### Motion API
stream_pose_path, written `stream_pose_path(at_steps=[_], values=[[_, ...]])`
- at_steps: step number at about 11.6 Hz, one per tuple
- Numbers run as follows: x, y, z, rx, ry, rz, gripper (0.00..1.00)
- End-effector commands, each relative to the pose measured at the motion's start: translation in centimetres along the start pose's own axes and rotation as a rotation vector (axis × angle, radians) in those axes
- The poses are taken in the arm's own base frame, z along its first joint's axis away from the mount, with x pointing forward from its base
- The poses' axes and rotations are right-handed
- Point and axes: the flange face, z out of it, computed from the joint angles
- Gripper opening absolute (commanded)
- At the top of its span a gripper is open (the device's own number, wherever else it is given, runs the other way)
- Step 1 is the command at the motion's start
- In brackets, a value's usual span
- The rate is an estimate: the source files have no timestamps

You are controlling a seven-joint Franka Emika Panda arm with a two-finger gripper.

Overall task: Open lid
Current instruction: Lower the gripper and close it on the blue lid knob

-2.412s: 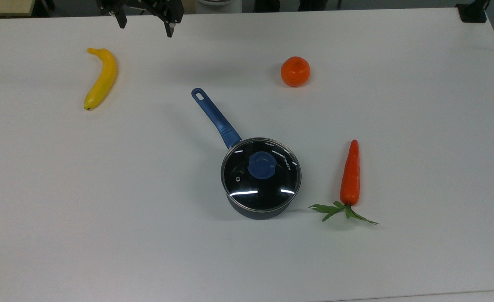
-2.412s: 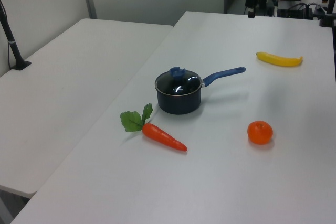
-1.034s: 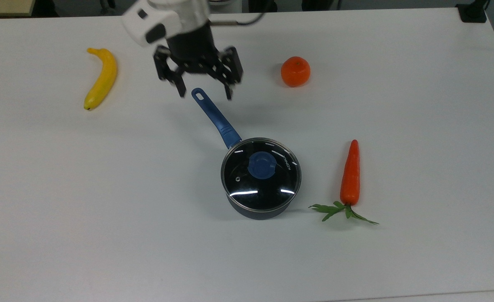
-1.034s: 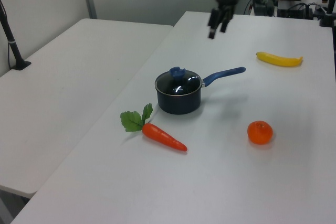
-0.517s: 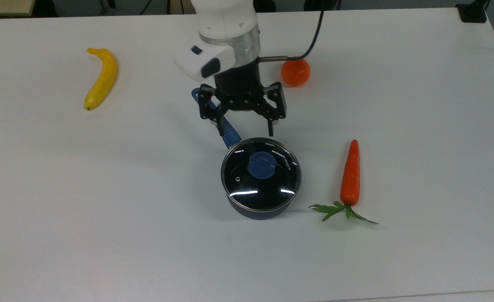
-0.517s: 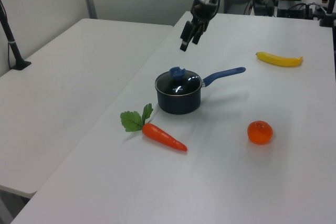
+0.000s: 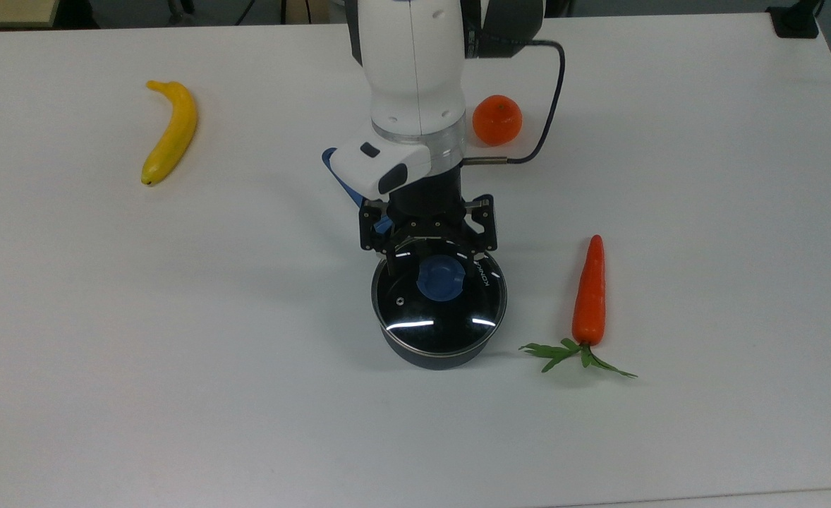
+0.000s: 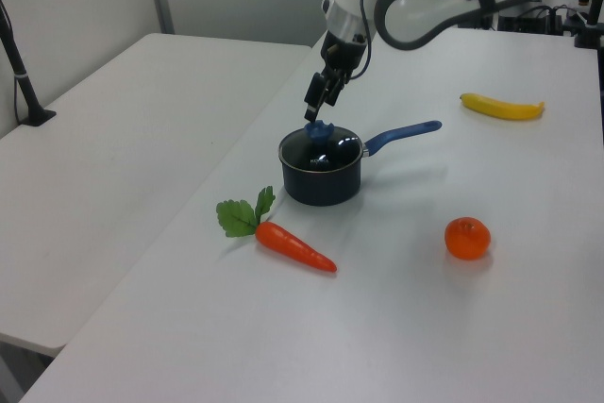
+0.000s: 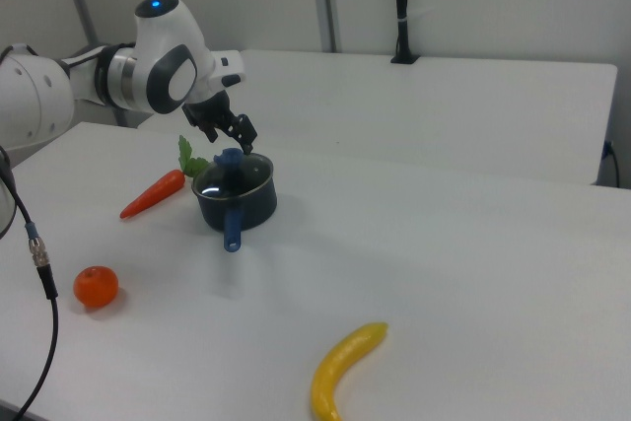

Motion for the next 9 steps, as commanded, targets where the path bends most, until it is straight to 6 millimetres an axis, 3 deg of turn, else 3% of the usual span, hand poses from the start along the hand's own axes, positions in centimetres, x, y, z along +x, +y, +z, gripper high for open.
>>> stream_pose_path(at_steps=[1,6,7,9], values=[[0.2,-0.7,1.0,-0.026,0.019,-0.009,0.95],[-0.9,-2.5,2.9,-0.033,-0.010,-0.027,0.86],[-0.9,-2.5,2.9,-0.034,-0.010,-0.023,0.79],[-0.7,-2.4,2.7,-0.033,-0.005,-0.021,0.54]])
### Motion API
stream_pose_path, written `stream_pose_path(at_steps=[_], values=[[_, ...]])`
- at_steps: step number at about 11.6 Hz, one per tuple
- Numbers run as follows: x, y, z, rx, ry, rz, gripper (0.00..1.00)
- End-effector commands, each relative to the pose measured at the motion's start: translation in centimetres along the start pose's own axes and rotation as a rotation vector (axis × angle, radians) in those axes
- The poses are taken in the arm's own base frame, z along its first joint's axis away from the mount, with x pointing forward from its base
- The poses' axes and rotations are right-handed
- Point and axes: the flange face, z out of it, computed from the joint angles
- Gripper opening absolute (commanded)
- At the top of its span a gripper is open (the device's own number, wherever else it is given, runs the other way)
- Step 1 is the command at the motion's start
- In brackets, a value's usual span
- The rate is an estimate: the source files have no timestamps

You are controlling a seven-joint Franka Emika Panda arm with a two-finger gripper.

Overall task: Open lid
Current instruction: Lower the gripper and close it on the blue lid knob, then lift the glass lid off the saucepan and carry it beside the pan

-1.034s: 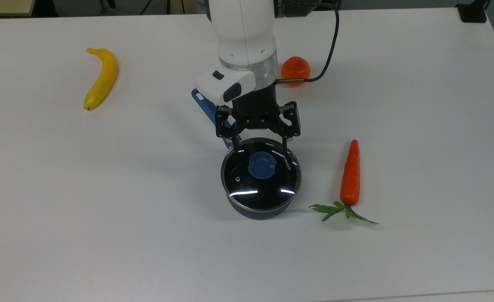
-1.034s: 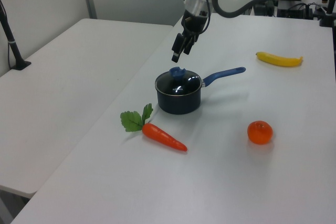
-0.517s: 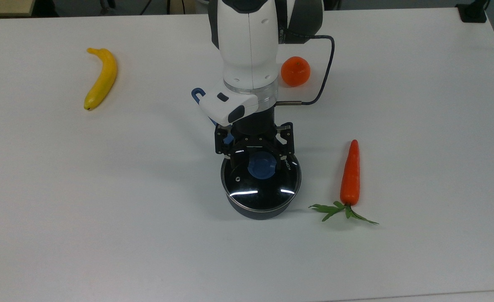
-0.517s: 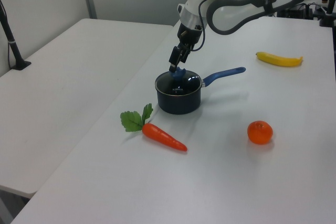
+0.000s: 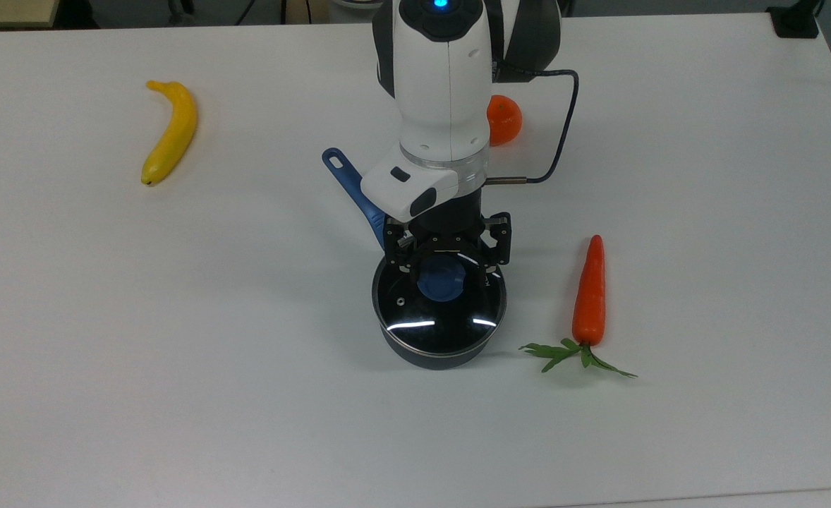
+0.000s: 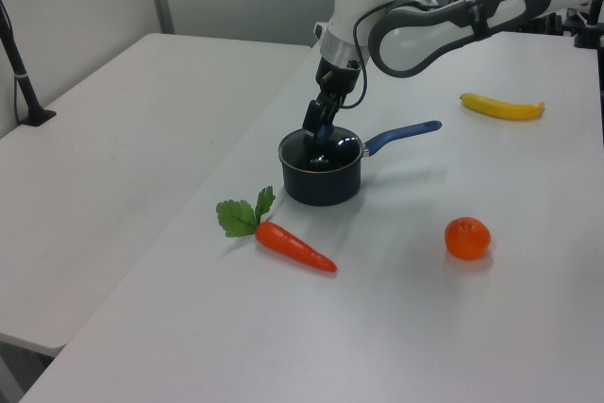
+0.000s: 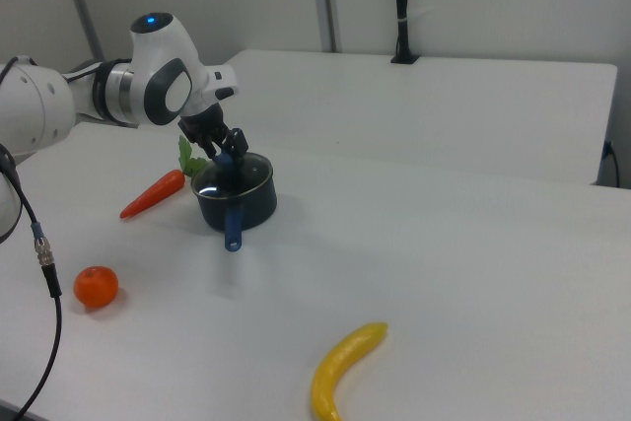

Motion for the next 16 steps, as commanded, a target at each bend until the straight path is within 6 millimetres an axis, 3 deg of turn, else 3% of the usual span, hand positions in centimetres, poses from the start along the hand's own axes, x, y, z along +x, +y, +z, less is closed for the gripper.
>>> stream_pose_path(at_steps=[1,3,5,10,13,16], values=[[0.4,-0.3,-0.4,-0.015,0.021,0.012,0.44],[0.5,0.0,-0.5,-0.018,0.023,0.010,0.25],[0.7,0.1,-1.5,-0.016,0.030,0.012,0.19],[1.4,1.4,-7.6,-0.003,0.049,0.038,0.17],[1.4,5.7,-11.0,-0.019,0.037,0.090,0.17],[1.6,13.7,-12.1,-0.056,0.044,0.184,0.17]])
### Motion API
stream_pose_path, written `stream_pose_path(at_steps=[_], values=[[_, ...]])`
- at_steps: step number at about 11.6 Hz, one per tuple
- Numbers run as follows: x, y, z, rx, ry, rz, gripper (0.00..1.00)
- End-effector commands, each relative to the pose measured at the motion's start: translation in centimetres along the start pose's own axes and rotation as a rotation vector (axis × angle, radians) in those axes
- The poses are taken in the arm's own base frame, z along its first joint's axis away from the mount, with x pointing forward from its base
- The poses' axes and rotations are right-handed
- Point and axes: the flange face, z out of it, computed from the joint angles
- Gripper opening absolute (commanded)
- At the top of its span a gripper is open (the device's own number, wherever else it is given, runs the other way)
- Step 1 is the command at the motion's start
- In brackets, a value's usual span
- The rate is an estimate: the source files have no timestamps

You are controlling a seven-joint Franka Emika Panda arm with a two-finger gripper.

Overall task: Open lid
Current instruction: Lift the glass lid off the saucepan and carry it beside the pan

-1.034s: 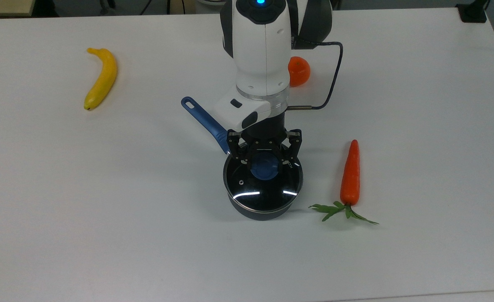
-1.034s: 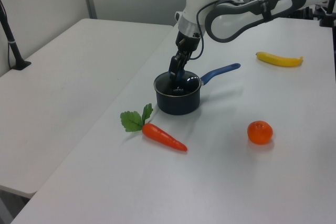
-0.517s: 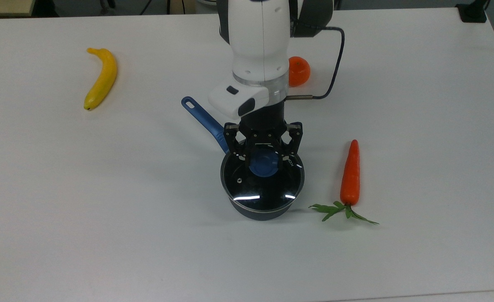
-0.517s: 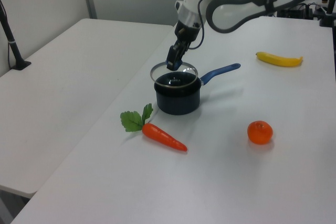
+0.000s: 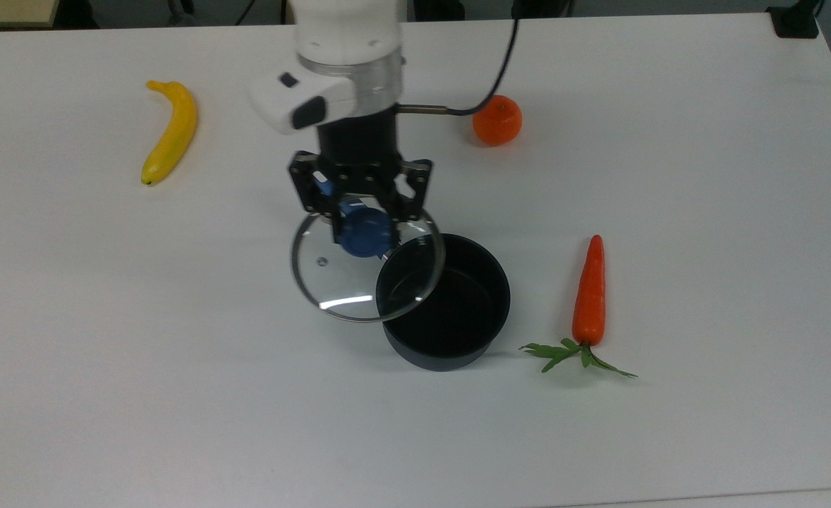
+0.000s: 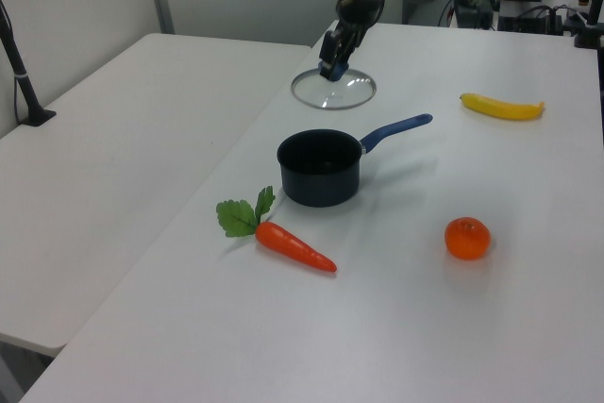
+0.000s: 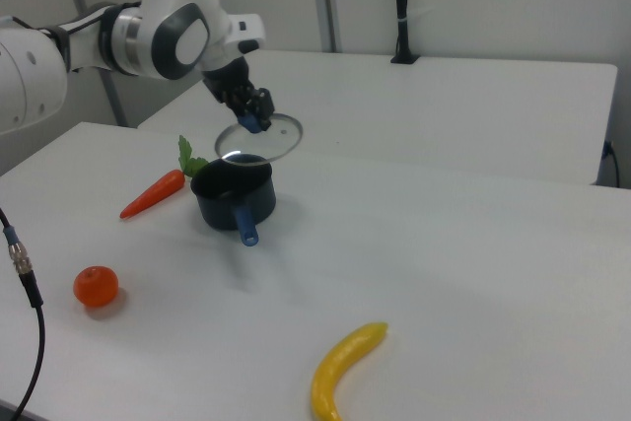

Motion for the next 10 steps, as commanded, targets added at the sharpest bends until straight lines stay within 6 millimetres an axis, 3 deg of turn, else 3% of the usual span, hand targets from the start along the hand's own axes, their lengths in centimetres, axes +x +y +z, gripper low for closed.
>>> stream_pose_path(at_steps=[1,3,5,7,10], values=[[0.1,8.6,-0.9,-0.054,-0.012,0.093,0.17],[0.5,14.9,-0.6,-0.086,-0.012,0.154,0.17],[0.0,19.2,0.0,-0.106,-0.021,0.173,0.17],[-0.5,21.3,2.6,-0.121,-0.056,0.193,0.18],[-1.5,21.9,8.0,-0.132,-0.050,0.199,0.18]])
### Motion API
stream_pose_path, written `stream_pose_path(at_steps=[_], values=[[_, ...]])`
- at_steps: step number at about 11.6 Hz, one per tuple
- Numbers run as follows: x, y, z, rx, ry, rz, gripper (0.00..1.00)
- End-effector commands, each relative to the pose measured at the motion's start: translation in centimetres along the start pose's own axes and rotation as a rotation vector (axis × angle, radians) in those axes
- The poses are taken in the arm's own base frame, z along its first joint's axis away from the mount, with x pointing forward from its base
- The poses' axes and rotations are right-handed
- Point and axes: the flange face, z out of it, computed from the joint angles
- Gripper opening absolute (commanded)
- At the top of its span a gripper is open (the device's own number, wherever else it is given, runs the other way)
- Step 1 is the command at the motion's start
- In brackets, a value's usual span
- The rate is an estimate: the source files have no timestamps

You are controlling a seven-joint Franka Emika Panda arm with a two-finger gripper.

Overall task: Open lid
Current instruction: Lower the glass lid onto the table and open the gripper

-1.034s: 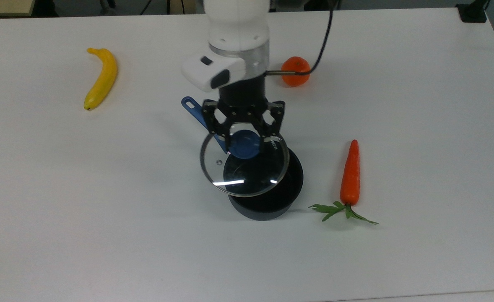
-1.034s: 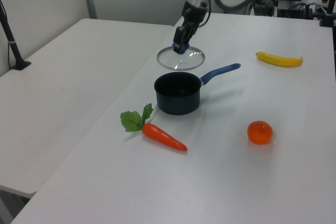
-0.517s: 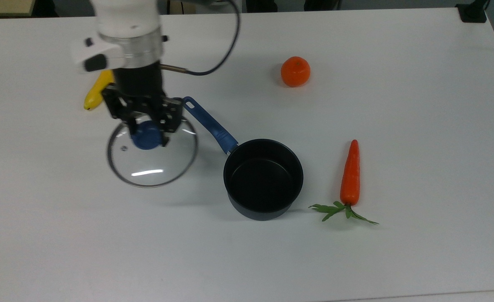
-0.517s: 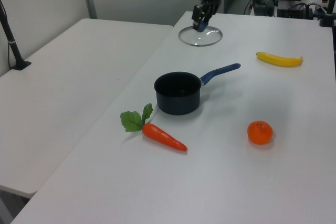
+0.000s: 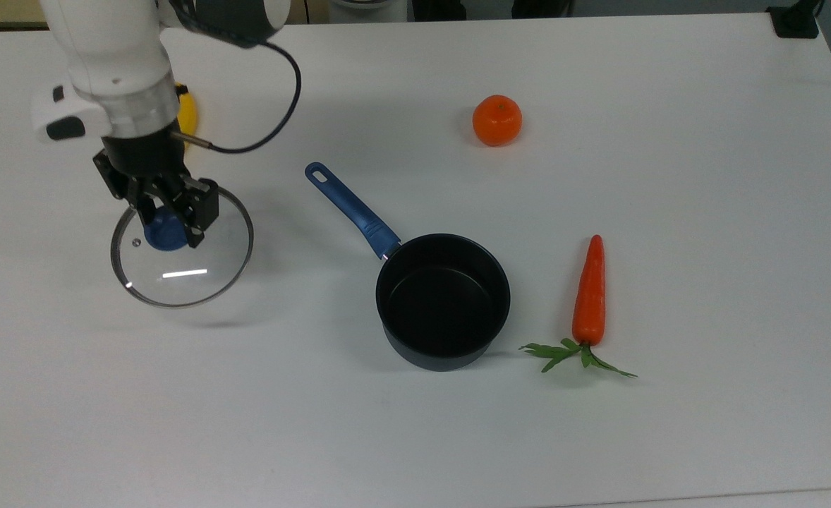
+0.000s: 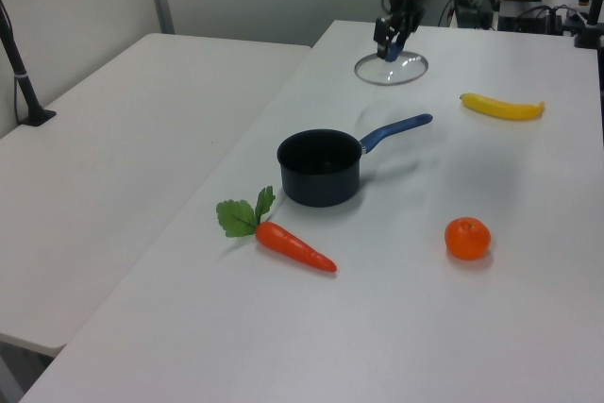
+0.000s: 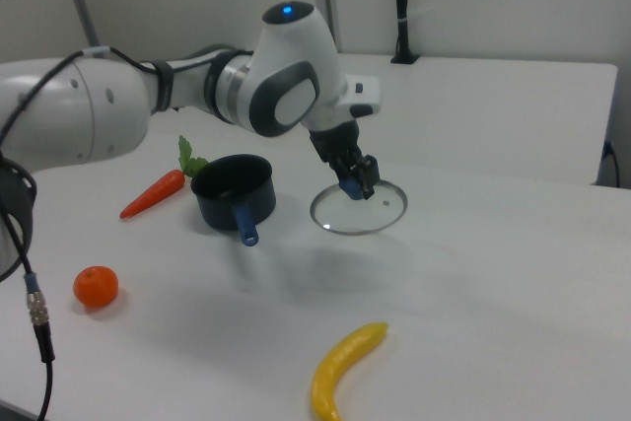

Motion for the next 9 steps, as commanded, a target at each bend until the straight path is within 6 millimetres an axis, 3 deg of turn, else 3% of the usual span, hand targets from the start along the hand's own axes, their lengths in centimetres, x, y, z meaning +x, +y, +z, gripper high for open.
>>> stream_pose_path(at_steps=[1,4,7,9], values=[[-1.1,-0.4,5.3,-0.010,0.024,-0.020,0.18],[-2.9,-0.2,9.1,-0.021,-0.025,-0.028,0.18],[-4.7,0.2,10.9,-0.029,-0.076,-0.029,0.19],[-5.3,0.4,11.4,-0.031,-0.101,-0.046,0.26]])
